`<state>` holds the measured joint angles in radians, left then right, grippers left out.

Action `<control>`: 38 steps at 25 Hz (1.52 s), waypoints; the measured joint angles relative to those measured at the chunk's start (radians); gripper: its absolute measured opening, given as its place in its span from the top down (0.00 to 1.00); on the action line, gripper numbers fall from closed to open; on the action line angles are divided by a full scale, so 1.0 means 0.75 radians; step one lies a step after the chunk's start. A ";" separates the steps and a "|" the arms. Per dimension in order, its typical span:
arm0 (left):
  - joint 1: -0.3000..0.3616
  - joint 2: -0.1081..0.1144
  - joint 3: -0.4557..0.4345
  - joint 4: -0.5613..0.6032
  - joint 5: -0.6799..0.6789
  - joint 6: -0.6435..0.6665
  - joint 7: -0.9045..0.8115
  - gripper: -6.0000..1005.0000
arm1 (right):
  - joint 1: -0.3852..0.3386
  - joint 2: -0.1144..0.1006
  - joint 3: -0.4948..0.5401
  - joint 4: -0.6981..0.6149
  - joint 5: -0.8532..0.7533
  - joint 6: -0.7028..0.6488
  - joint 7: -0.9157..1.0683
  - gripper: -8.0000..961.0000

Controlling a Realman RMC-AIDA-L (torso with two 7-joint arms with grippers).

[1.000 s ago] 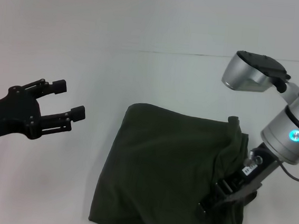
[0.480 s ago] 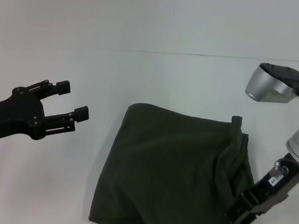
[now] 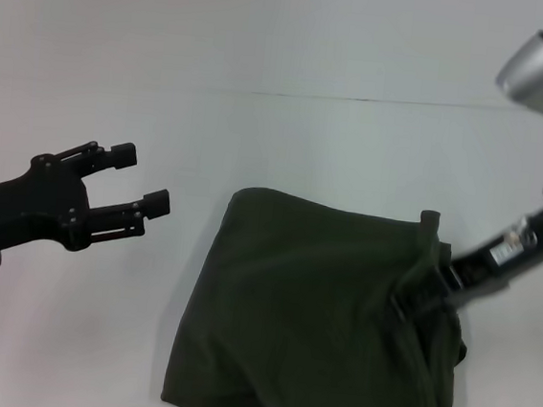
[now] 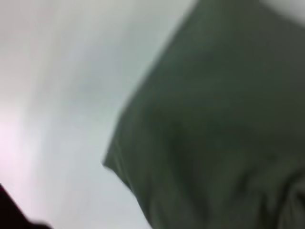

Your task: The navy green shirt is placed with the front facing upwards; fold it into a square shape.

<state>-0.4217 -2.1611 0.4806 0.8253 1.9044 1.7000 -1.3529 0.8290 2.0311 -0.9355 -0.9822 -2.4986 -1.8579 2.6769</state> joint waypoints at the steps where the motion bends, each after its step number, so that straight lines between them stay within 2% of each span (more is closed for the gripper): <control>1: 0.000 0.000 0.000 0.000 0.000 -0.001 0.000 0.12 | 0.006 0.002 0.007 -0.003 0.015 0.029 0.006 0.28; 4: -0.002 0.000 0.003 0.000 -0.001 -0.003 0.000 0.12 | 0.033 0.012 -0.008 0.002 0.026 0.113 0.032 0.28; 8: -0.003 0.000 0.000 0.000 -0.003 0.000 0.000 0.12 | 0.097 0.037 -0.095 0.007 -0.036 0.207 0.094 0.28; 15: 0.004 0.000 0.003 -0.009 -0.003 0.001 0.008 0.12 | 0.159 0.066 -0.136 0.011 -0.174 0.243 0.135 0.28; 24: -0.001 0.001 0.006 -0.021 -0.003 -0.001 0.010 0.12 | 0.162 0.071 -0.170 0.012 -0.274 0.257 0.150 0.28; 29: -0.002 0.001 0.008 -0.021 -0.003 -0.006 0.010 0.12 | 0.135 0.058 -0.153 0.004 -0.293 0.211 0.144 0.28; 34: -0.004 0.001 0.008 -0.027 -0.003 -0.008 0.010 0.12 | 0.095 0.020 -0.134 -0.003 -0.293 0.178 0.149 0.28; 38: -0.004 0.002 0.007 -0.035 -0.003 -0.009 0.010 0.12 | 0.050 0.003 -0.123 0.005 -0.293 0.174 0.149 0.28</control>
<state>-0.4249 -2.1594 0.4861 0.7992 1.9021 1.6935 -1.3452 0.8662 2.0337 -1.0280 -0.9784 -2.7187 -1.7272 2.7889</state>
